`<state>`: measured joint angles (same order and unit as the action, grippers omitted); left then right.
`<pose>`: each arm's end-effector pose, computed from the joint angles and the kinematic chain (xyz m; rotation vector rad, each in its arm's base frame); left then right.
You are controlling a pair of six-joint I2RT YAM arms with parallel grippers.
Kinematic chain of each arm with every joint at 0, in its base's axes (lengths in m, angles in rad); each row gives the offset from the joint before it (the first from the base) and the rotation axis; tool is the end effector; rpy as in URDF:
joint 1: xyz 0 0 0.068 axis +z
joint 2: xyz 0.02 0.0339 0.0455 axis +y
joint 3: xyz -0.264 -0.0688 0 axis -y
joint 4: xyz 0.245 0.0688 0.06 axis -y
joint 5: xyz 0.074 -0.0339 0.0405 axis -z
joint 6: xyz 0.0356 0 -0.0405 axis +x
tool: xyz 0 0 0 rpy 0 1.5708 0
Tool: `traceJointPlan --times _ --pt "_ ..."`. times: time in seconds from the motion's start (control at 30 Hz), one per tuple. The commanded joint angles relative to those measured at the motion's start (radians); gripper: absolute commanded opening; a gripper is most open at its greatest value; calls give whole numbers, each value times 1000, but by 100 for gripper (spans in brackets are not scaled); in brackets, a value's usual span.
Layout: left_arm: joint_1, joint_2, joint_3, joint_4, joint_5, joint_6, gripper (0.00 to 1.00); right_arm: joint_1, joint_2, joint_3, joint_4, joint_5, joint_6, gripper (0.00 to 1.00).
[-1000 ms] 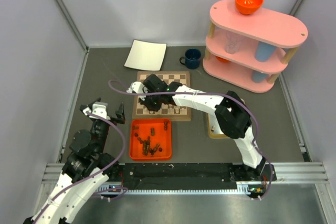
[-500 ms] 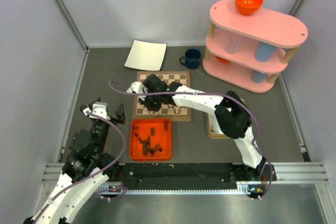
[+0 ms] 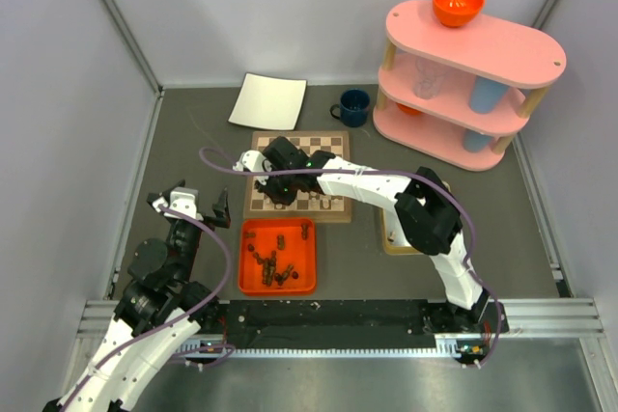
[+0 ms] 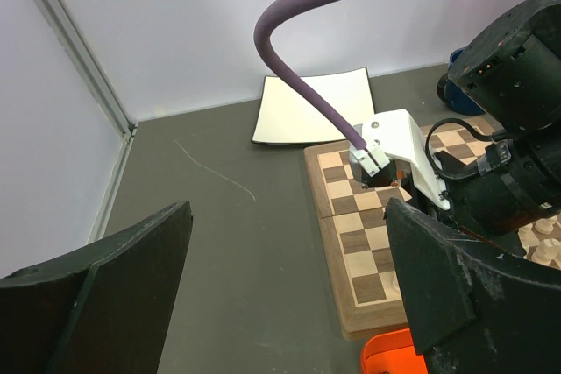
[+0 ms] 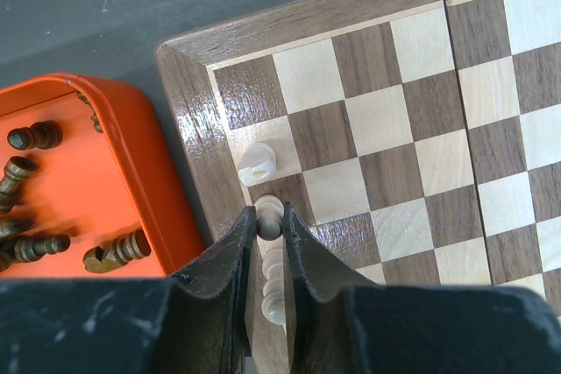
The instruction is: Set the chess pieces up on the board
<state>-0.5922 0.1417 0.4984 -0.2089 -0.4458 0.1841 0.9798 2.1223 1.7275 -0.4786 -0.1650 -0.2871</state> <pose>0.0685 -0.0276 0.3082 0.1879 1.4252 -0.0182 0.2613 0.3999 0.2159 -1.5365 1.9655 0.5017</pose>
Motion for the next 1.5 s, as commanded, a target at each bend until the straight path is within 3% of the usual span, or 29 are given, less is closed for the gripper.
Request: traceJointPlan --times 0.0,0.9,1.47 --pt "3 -5 -4 54 1 9 96 14 8 9 26 7 3 14" --pt "5 -5 -4 54 2 11 96 14 1 10 23 1 6 21" --pt "5 -16 31 39 55 3 97 3 -160 53 -21 55 -38 42"
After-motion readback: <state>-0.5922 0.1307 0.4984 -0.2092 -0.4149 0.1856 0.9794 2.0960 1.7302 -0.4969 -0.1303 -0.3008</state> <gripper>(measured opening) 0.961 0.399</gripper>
